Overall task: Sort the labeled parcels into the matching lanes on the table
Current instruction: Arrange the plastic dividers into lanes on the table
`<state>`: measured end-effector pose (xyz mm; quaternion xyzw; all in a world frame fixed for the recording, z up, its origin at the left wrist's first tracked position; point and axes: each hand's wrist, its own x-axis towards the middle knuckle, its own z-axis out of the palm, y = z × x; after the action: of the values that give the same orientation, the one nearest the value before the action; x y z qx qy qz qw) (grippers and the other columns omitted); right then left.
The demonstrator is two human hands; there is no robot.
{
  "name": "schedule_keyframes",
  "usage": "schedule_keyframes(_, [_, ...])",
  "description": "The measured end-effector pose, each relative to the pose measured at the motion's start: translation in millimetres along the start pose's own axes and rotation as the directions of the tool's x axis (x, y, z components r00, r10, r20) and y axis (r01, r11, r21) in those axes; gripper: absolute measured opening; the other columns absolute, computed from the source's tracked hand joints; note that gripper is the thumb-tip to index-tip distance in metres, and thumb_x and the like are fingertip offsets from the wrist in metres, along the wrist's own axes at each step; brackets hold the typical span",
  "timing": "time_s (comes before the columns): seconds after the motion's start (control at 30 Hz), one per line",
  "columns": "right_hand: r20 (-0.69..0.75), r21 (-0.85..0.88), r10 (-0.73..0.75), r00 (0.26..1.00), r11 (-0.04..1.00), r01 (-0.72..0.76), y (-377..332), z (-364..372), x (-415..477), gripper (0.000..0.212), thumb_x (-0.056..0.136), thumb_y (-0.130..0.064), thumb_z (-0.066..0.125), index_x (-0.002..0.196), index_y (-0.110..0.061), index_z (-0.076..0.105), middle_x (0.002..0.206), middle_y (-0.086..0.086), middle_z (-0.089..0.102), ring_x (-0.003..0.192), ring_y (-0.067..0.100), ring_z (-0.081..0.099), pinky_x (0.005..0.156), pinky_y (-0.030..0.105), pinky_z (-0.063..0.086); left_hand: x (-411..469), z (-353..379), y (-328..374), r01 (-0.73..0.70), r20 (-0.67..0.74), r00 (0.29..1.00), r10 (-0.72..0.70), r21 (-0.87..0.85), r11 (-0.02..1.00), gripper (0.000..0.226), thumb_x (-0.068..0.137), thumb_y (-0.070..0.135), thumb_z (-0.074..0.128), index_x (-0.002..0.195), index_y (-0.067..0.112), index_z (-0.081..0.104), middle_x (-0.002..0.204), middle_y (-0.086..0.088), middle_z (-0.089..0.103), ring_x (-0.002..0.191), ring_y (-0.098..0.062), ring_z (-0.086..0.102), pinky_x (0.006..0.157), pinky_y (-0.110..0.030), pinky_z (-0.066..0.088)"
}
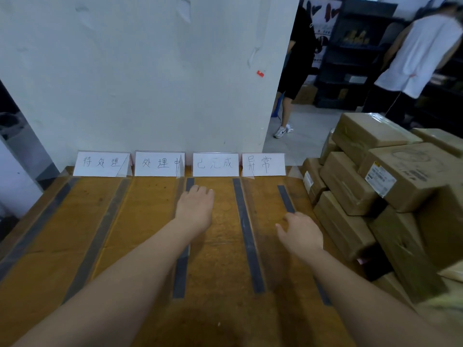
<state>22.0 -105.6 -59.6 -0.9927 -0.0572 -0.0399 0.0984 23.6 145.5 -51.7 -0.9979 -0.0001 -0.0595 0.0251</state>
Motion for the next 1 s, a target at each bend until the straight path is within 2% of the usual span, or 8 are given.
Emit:
schedule_keyframes(0.17, [-0.053,-0.057,0.053,0.997,0.997,-0.056,15.6,-14.7,-7.2,0.024,0.096,-0.041,0.053,0.1,-0.019,0.063,0.091,-0.002,0.057,0.085,0.013,0.056,0.074,0.028,0.053,8.8,-11.2,29.0,-0.109,-0.062,0.992,0.108,0.003,0.994,0.045,0.087,0.013,0.063,0.13,0.014,0.051,0.133,-0.006,0.052,0.125,-0.024,0.044,0.101,-0.036,0.041])
schedule_keyframes(0.4, [-0.056,-0.124,0.146,0.988,0.981,-0.152,45.5,-30.7,-20.5,0.021,0.095,-0.043,0.052,0.095,-0.023,0.059,0.093,-0.003,0.056,0.09,0.014,0.055,0.081,0.033,0.053,12.3,-19.2,72.5,-0.223,-0.119,0.968,0.219,-0.022,0.975,0.039,0.088,0.009,0.059,0.126,0.015,0.053,0.129,-0.006,0.055,0.122,-0.023,0.047,0.099,-0.035,0.042])
schedule_keyframes(0.6, [0.019,-0.138,0.234,0.972,0.964,-0.229,80.4,-35.6,-27.6,0.027,0.094,-0.042,0.056,0.111,-0.022,0.061,0.109,0.0,0.059,0.103,0.017,0.057,0.084,0.033,0.054,13.2,-19.7,115.8,-0.265,-0.08,0.961,0.263,-0.015,0.964,0.038,0.086,0.014,0.063,0.124,0.014,0.054,0.125,-0.006,0.056,0.119,-0.023,0.048,0.098,-0.035,0.044])
schedule_keyframes(0.7, [0.1,-0.133,0.235,0.967,0.966,-0.221,99.5,-35.7,-29.7,0.033,0.095,-0.042,0.055,0.119,-0.019,0.059,0.119,0.003,0.058,0.111,0.02,0.056,0.086,0.034,0.054,10.6,-15.8,136.7,-0.237,-0.028,0.971,0.237,-0.017,0.971,0.036,0.087,0.015,0.063,0.122,0.014,0.055,0.124,-0.006,0.056,0.119,-0.023,0.048,0.099,-0.036,0.045])
schedule_keyframes(0.8, [0.189,-0.135,0.213,0.959,0.972,-0.19,117.5,-34.9,-31.0,0.036,0.097,-0.041,0.052,0.123,-0.017,0.056,0.122,0.004,0.056,0.11,0.022,0.057,0.08,0.031,0.051,6.8,-10.8,156.7,-0.193,0.043,0.98,0.194,-0.011,0.981,0.031,0.09,0.02,0.061,0.12,0.014,0.055,0.122,-0.006,0.055,0.118,-0.023,0.048,0.099,-0.035,0.045])
schedule_keyframes(0.9, [0.241,-0.134,0.206,0.948,0.975,-0.178,132.5,-32.3,-29.6,0.032,0.098,-0.041,0.052,0.119,-0.017,0.057,0.116,0.003,0.058,0.102,0.021,0.06,0.072,0.03,0.051,2.2,-4.3,173.8,-0.12,0.131,0.984,0.12,-0.013,0.993,0.028,0.091,0.021,0.058,0.118,0.014,0.056,0.122,-0.007,0.053,0.118,-0.025,0.047,0.095,-0.036,0.045])
schedule_keyframes(1.0, [0.27,-0.114,0.19,0.944,0.98,-0.165,144.7,-29.5,-28.7,0.027,0.098,-0.039,0.054,0.112,-0.018,0.059,0.099,-0.001,0.06,0.089,0.018,0.061,0.066,0.029,0.049,-1.6,3.6,187.1,0.001,0.214,0.977,0.012,-0.06,0.998,0.03,0.092,0.021,0.057,0.121,0.014,0.055,0.124,-0.007,0.05,0.118,-0.025,0.046,0.092,-0.037,0.049])
